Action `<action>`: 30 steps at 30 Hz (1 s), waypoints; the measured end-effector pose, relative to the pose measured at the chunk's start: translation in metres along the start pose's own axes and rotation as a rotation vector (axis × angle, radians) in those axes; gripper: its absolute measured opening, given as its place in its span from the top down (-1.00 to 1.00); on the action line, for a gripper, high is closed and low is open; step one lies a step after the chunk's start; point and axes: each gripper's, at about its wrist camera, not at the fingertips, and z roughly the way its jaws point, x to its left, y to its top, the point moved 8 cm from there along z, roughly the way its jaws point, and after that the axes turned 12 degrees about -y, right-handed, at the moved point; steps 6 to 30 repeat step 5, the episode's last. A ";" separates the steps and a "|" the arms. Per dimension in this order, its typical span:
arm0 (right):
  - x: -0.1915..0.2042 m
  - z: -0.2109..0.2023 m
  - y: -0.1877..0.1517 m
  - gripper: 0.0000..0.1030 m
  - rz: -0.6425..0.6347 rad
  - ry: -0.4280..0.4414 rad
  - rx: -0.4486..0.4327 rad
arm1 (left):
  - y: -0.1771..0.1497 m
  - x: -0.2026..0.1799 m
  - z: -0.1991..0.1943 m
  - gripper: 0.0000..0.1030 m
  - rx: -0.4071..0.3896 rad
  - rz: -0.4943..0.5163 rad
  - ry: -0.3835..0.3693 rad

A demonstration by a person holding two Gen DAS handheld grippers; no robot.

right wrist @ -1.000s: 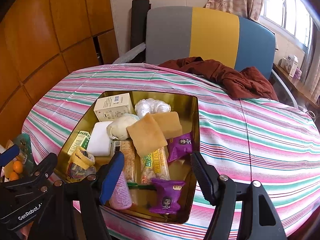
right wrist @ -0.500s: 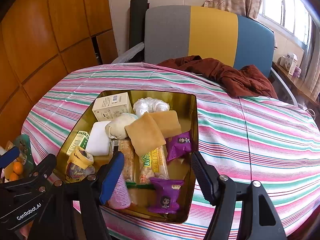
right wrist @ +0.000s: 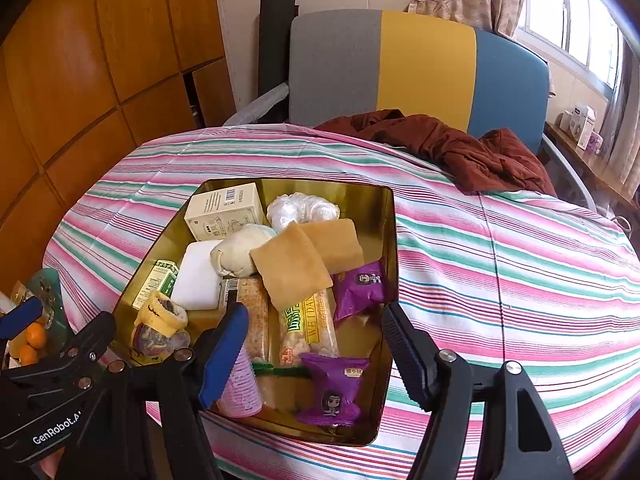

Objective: Organize objects

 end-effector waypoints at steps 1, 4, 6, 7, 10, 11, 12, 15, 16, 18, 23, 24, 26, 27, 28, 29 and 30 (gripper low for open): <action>0.000 0.000 0.000 -0.36 0.001 0.000 0.002 | 0.000 0.001 0.000 -0.99 -0.003 -0.002 0.008; -0.002 0.000 0.000 -0.36 0.005 -0.005 0.000 | 0.000 0.004 -0.002 -0.99 -0.026 -0.007 0.051; -0.002 0.000 0.000 -0.36 0.006 -0.007 0.000 | 0.000 0.004 -0.002 -0.99 -0.029 -0.004 0.055; -0.002 0.000 0.000 -0.36 0.006 -0.007 0.000 | 0.000 0.004 -0.002 -0.99 -0.029 -0.004 0.055; -0.002 0.000 0.000 -0.36 0.006 -0.007 0.000 | 0.000 0.004 -0.002 -0.99 -0.029 -0.004 0.055; -0.002 0.000 0.000 -0.36 0.006 -0.007 0.000 | 0.000 0.004 -0.002 -0.99 -0.029 -0.004 0.055; -0.002 0.000 0.000 -0.36 0.006 -0.007 0.000 | 0.000 0.004 -0.002 -0.99 -0.029 -0.004 0.055; -0.002 0.000 0.000 -0.36 0.006 -0.007 0.000 | 0.000 0.004 -0.002 -0.99 -0.029 -0.004 0.055; -0.002 0.000 0.000 -0.36 0.006 -0.007 0.000 | 0.000 0.004 -0.002 -0.99 -0.029 -0.004 0.055; -0.002 0.000 0.000 -0.36 0.006 -0.007 0.000 | 0.000 0.004 -0.002 -0.99 -0.029 -0.004 0.055; -0.002 0.000 0.000 -0.36 0.006 -0.007 0.000 | 0.000 0.004 -0.002 -0.99 -0.029 -0.004 0.055; -0.002 0.000 0.000 -0.36 0.006 -0.007 0.000 | 0.000 0.004 -0.002 -0.99 -0.029 -0.004 0.055; -0.002 0.000 0.000 -0.36 0.006 -0.007 0.000 | 0.000 0.004 -0.002 -0.99 -0.029 -0.004 0.055; -0.002 0.000 0.000 -0.36 0.006 -0.007 0.000 | 0.000 0.004 -0.002 -0.99 -0.029 -0.004 0.055; -0.002 0.000 0.000 -0.36 0.006 -0.007 0.000 | 0.000 0.004 -0.002 -0.99 -0.029 -0.004 0.055; -0.002 0.000 0.000 -0.36 0.006 -0.007 0.000 | 0.000 0.004 -0.002 -0.99 -0.029 -0.004 0.055; -0.002 0.000 0.000 -0.36 0.006 -0.007 0.000 | 0.000 0.004 -0.002 -0.99 -0.029 -0.004 0.055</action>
